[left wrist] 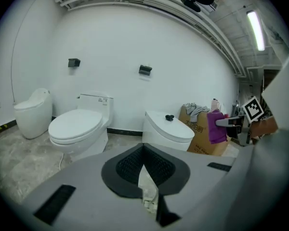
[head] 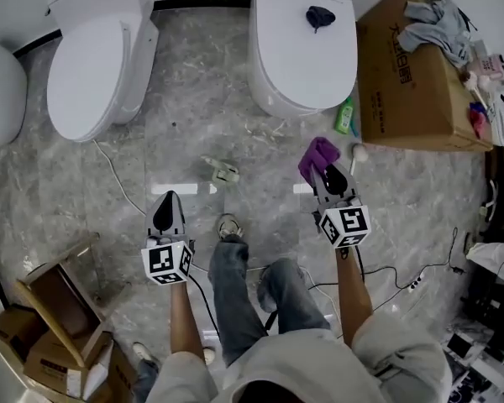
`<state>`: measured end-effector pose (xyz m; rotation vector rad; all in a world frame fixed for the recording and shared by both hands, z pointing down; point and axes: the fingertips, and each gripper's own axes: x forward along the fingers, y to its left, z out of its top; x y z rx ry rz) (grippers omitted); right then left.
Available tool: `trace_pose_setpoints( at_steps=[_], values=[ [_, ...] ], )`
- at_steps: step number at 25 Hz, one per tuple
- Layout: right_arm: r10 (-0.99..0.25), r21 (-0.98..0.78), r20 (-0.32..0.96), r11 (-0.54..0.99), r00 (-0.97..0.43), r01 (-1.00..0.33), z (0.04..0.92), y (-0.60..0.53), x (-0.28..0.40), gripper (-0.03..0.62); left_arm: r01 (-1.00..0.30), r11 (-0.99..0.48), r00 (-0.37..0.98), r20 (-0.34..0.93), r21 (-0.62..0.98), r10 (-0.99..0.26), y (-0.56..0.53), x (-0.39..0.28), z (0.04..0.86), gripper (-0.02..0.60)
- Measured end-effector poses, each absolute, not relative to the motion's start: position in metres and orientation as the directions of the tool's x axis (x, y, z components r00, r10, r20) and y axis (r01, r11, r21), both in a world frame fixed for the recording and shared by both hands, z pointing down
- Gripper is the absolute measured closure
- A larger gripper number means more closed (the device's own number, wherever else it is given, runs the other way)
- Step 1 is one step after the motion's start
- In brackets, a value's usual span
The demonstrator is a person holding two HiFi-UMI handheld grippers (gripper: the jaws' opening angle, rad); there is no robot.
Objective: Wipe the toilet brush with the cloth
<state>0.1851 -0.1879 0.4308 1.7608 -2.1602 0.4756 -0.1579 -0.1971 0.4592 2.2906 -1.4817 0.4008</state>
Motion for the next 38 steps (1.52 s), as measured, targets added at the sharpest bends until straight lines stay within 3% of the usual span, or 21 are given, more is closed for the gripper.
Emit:
trace_pose_setpoints(
  at_steps=[6,18,38],
  values=[
    [-0.878,-0.061,0.448,0.157,-0.168,-0.986,0.352,-0.172,0.199,0.482,-0.905,-0.404,0.42,0.434,0.134,-0.797,-0.189,-0.141,0.368,0.563],
    [-0.912,-0.032,0.38,0.152,-0.153,-0.988,0.24,-0.134,0.226,0.482,-0.869,-0.473,0.489,0.402,0.146,-0.775,-0.16,-0.084,0.266,0.563],
    [-0.963,-0.003,0.236,0.131,-0.128,-0.991,0.116,-0.06,0.26,0.482,-0.868,-0.495,0.488,0.253,0.038,-0.835,-0.119,-0.055,0.116,0.563]
  ],
)
